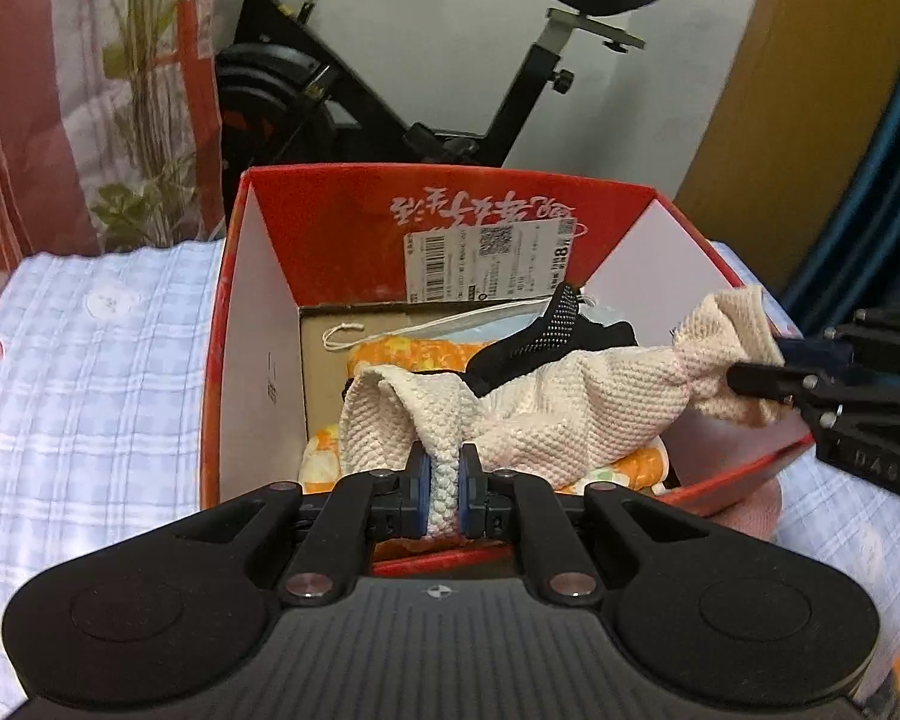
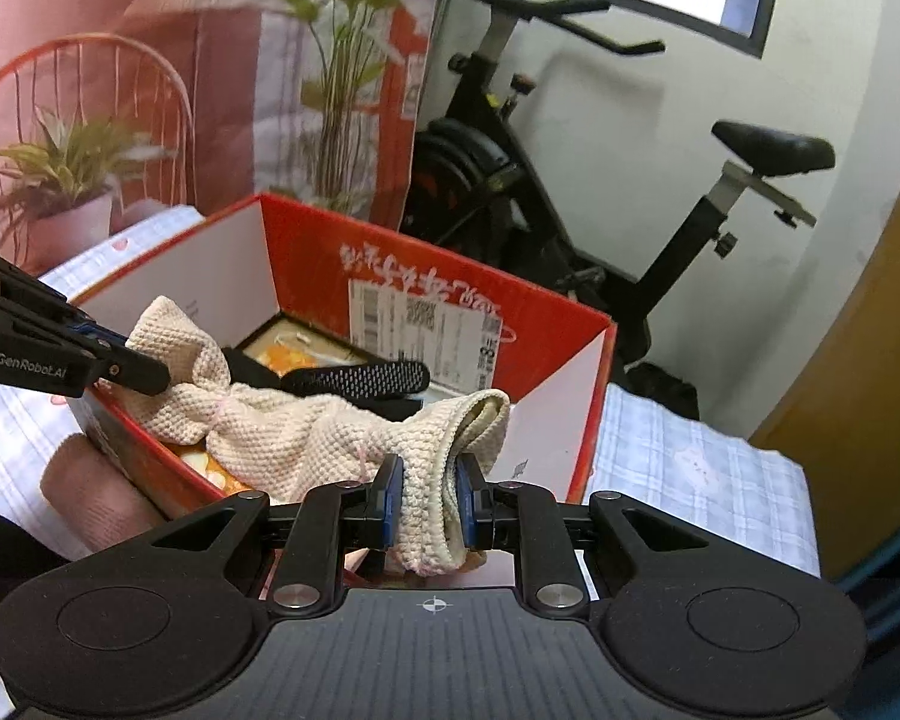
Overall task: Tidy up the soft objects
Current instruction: 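Carry the beige cloth with the left tool and release it into the box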
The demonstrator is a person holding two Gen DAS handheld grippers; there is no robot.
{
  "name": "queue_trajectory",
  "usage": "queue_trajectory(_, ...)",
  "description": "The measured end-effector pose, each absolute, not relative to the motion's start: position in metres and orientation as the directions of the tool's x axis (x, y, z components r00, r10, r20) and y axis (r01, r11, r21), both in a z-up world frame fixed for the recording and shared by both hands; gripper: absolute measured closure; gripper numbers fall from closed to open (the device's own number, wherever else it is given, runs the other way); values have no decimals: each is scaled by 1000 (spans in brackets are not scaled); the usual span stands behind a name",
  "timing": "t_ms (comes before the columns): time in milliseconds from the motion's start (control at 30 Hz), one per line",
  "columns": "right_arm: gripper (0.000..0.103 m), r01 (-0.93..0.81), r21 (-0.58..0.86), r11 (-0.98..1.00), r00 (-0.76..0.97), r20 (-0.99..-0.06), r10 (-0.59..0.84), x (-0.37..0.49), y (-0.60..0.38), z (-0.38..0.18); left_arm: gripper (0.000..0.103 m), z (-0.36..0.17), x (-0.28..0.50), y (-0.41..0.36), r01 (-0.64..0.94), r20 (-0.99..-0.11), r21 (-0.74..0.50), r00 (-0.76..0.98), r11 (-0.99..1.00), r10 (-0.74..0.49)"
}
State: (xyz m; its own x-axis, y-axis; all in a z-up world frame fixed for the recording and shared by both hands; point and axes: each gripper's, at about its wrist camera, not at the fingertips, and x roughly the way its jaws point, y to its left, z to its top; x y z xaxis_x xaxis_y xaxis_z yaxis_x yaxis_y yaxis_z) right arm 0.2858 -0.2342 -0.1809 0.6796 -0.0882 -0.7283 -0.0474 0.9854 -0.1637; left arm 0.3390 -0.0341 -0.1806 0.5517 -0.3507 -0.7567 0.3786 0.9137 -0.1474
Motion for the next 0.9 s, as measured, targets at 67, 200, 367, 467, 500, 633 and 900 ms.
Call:
queue_trajectory(67,86,-48,-160,986,666,-741,-88,290,-235,-184,93,-182,342,-35,370,-758,-158,549,915,-353)
queue_trajectory(200,86,-52,-175,983,646,-756,-101,299,-231,-192,93,-183,349,-42,372,-761,-128,557,919,-332)
queue_trajectory(367,86,-41,-150,988,629,-772,-91,311,-227,-201,93,-185,356,-48,363,-761,-103,571,926,-308)
queue_trajectory(467,86,-39,-139,990,621,-780,-85,317,-223,-206,93,-185,358,-51,360,-753,-75,591,930,-290)
queue_trajectory(500,86,-35,-135,990,618,-782,-85,319,-222,-208,93,-185,360,-51,353,-748,-72,599,933,-285)
queue_trajectory(633,86,-9,-117,993,603,-793,-88,329,-221,-214,93,-183,365,-47,319,-730,-66,631,946,-264)
queue_trajectory(900,86,97,-66,993,588,-801,-111,342,-232,-223,92,-180,372,-43,300,-708,-78,654,951,-265)
